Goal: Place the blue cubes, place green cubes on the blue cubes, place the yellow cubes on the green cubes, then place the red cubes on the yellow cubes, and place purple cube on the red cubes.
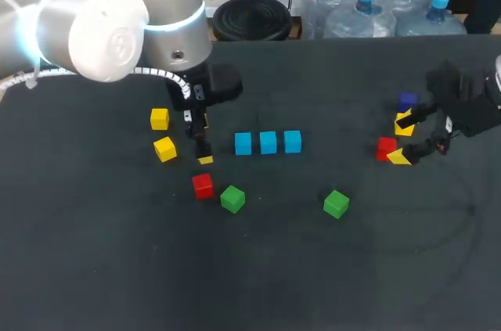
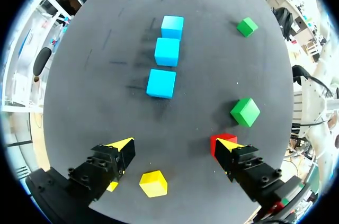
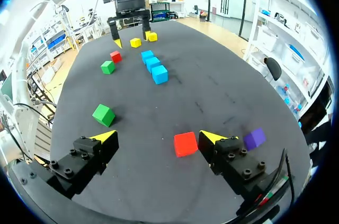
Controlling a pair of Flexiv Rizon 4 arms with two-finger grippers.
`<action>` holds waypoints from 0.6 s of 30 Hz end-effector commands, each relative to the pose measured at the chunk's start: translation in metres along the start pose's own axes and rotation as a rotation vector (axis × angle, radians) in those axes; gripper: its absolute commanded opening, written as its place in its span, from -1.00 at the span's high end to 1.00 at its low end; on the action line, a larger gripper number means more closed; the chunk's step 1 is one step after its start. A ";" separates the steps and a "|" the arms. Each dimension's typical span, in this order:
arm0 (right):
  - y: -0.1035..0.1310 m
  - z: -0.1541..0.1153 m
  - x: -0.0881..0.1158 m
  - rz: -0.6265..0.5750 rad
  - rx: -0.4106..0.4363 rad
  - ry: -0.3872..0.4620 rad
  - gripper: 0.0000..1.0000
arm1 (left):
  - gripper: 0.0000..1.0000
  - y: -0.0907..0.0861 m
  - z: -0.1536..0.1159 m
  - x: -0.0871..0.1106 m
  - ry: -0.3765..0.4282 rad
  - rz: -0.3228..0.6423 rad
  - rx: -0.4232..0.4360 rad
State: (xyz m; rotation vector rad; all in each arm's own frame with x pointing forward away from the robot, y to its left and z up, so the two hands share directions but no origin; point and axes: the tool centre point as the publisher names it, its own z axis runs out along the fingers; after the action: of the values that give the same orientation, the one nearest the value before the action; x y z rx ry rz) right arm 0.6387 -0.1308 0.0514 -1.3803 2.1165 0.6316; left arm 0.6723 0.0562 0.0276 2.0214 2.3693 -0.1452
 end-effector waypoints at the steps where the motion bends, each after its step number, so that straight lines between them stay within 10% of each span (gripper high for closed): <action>1: 0.000 0.001 0.000 0.000 0.000 0.000 -1.00 | -1.00 -0.003 -0.003 0.001 -0.001 0.000 -0.005; 18: 0.000 0.001 0.000 0.000 0.000 0.000 -1.00 | -1.00 -0.005 -0.020 0.017 -0.118 -0.042 -0.033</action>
State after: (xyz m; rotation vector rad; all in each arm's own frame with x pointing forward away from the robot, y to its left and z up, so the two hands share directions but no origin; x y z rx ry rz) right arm 0.6388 -0.1309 0.0514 -1.3801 2.1166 0.6315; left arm 0.6766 0.0616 0.0437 1.9302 2.3689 -0.1862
